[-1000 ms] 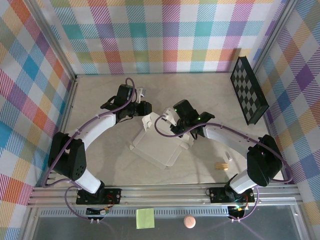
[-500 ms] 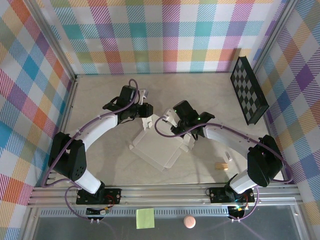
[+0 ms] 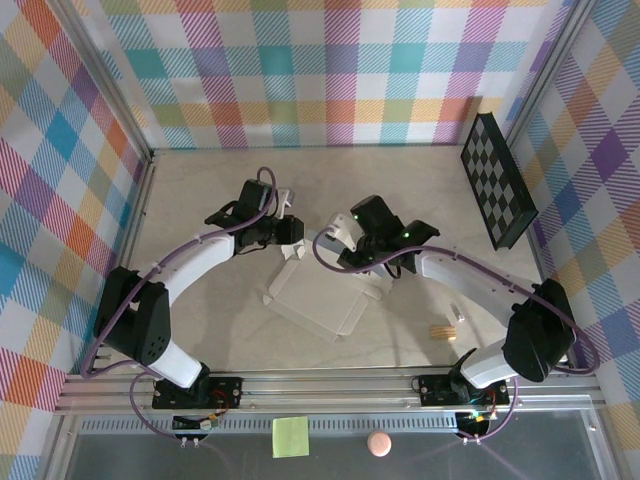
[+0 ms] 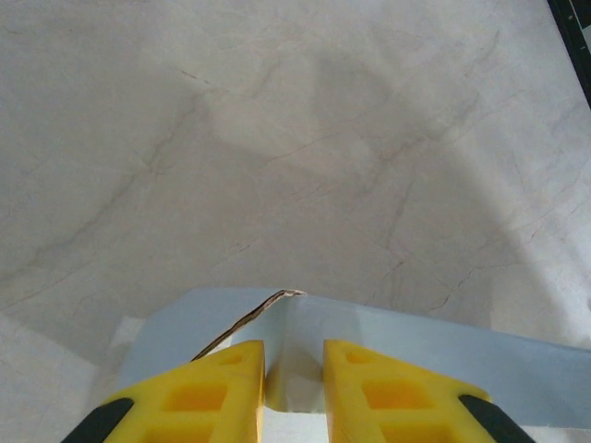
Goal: Fold the paper box
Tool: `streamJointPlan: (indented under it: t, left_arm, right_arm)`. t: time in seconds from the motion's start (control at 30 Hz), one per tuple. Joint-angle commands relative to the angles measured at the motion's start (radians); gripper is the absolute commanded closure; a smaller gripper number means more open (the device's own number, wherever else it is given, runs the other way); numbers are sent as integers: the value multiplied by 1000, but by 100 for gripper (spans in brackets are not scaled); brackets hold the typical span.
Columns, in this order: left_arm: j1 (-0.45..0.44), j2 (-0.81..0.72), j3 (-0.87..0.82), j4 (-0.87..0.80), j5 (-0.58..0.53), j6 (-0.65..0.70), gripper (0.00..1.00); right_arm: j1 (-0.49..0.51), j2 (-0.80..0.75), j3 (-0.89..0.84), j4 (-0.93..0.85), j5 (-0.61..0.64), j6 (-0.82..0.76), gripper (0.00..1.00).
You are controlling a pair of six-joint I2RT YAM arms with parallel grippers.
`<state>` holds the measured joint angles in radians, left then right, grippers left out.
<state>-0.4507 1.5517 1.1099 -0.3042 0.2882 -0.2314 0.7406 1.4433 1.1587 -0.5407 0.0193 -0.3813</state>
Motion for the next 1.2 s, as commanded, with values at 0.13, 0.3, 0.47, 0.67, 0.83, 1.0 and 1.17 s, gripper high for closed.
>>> streamJointPlan:
  t: [0.13,0.3,0.47,0.67,0.83,1.0,1.17]
  left_arm:
    - [-5,-40,-55,-2,8,-18,76]
    - [-5,-51,-73,13,9,-27,76]
    - [-5,-52,-80,16,11,-29,76]
    - [-5,-51,-84,16,12,-30,76]
    - [-5,-56,-82,15,16,-27,76]
    - [-5,-119,-102,83,-10,-29,74]
    - [-5,-212,-129,102,-92,11,72]
  right_arm:
    - [-12,10,88,-17,-149,65,58]
    - [-58,90,154,-76,-197,111,60]
    - [-107,157,184,-123,-282,128,62]
    - [-141,206,174,-132,-367,133,68]
    - [-146,240,159,-152,-357,118,78]
    - [-146,234,135,-156,-350,118,80]
    - [-147,221,125,-150,-351,121,80]
